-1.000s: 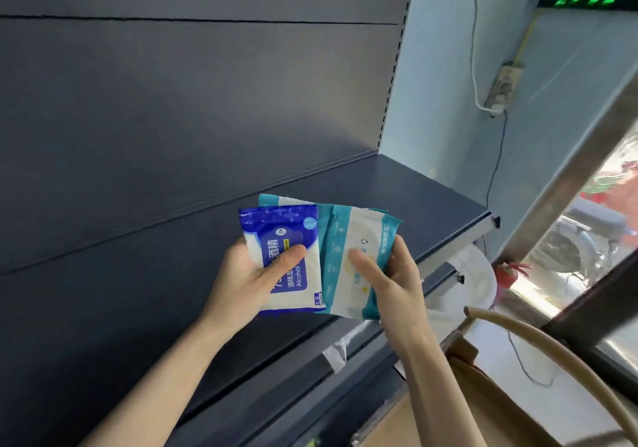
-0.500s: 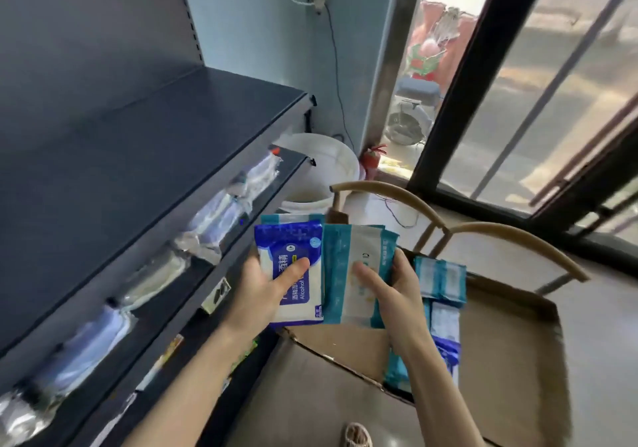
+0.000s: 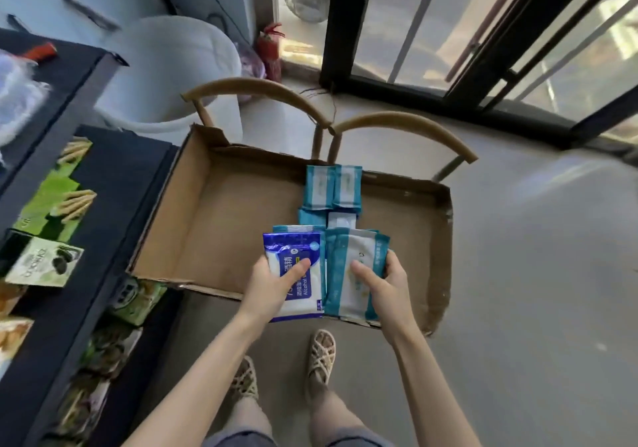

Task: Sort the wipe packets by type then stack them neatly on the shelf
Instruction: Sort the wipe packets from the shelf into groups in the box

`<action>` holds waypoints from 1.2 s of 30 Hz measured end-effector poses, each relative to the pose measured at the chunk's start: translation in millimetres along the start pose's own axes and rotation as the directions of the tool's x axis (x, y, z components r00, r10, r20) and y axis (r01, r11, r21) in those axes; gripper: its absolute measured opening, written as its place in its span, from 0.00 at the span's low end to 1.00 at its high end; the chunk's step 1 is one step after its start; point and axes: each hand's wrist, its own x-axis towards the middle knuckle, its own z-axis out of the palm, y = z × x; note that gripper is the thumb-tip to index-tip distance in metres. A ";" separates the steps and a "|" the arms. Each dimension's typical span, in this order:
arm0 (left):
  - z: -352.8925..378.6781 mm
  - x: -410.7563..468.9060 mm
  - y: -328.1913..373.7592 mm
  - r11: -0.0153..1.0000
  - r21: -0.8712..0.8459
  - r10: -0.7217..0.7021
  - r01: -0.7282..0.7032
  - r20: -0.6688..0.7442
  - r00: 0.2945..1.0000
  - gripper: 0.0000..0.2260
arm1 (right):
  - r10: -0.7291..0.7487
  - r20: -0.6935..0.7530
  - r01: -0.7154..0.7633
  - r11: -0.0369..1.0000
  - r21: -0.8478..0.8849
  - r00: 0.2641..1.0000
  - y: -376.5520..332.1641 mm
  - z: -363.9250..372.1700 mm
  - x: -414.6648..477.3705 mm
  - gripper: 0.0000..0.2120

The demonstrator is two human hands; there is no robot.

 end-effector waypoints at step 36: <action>39.6 199.5 -196.4 0.963 0.120 -0.238 0.243 -0.052 0.970 0.06 | 0.149 -0.270 -0.268 0.831 -0.487 0.951 220.5 -25.4 196.6 0.13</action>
